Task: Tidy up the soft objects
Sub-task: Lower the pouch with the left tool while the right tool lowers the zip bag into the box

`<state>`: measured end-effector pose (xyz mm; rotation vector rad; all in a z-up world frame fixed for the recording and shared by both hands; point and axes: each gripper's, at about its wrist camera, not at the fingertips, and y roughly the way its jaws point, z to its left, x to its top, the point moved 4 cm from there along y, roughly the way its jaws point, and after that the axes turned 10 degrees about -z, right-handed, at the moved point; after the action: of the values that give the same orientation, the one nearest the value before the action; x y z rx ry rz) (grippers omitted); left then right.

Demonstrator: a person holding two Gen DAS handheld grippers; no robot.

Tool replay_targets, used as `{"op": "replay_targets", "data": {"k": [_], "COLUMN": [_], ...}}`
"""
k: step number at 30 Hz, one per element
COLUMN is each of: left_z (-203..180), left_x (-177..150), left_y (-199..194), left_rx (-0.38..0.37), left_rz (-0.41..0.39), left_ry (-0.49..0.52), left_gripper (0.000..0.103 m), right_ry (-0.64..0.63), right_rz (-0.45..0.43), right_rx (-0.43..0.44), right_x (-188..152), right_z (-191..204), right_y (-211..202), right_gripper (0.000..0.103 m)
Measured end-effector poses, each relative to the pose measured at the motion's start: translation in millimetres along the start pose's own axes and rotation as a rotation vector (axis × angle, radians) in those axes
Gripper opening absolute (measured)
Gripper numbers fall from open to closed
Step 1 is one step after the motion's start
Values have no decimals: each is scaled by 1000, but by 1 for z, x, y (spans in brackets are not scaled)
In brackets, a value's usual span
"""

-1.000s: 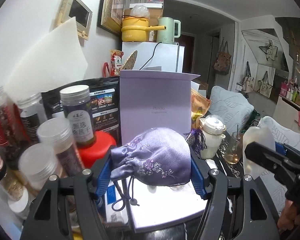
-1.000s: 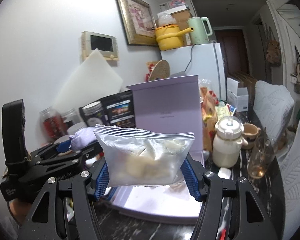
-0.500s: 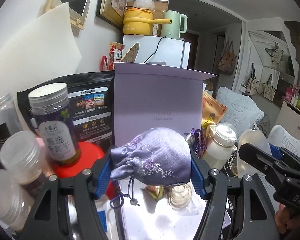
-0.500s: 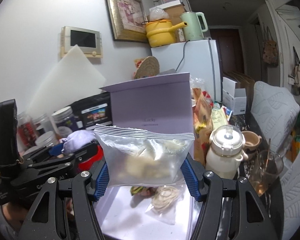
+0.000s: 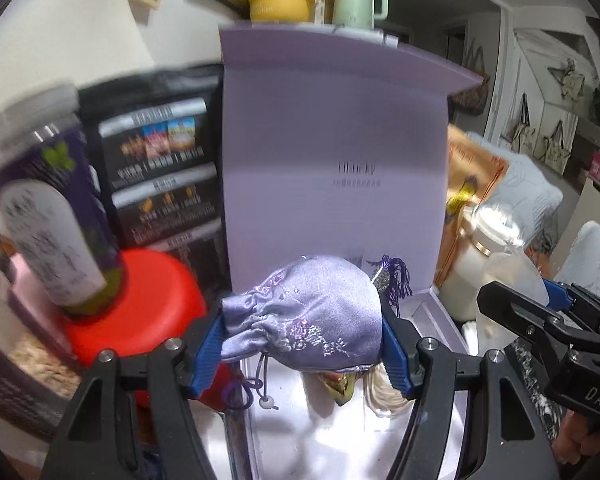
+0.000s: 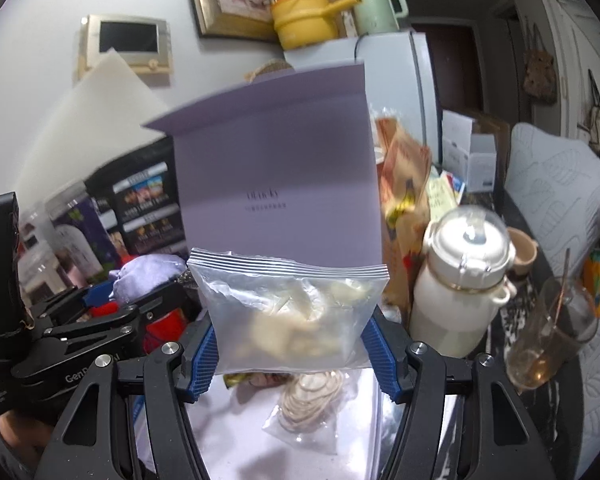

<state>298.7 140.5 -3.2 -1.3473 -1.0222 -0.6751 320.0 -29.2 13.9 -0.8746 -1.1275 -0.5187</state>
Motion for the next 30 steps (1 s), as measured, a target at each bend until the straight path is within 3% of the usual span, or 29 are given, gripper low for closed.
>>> {"op": "replay_targets", "data": {"k": [5,9,26,30], "left_z": [-12,-21,-23,-23], "left_x": [-18,-22,-54,-54], "left_y": [21,22,63,67], "left_rx": [-30,5,52,48], "left_rz": [91,83,218,214], "left_ry": [26,78,72,69], "left_gripper": [67,66,68,69], "right_ry": [-18,-6,-23,-15], "right_rz": [65,112,247,270], "right_rx": [-26,-34,-47,-48], "right_x": [-15,-24,-51,-58], "right_z": [-6,-13,-30,-33], "right_y": [23,35,57,62], "right_gripper": [64,64,64,65]}}
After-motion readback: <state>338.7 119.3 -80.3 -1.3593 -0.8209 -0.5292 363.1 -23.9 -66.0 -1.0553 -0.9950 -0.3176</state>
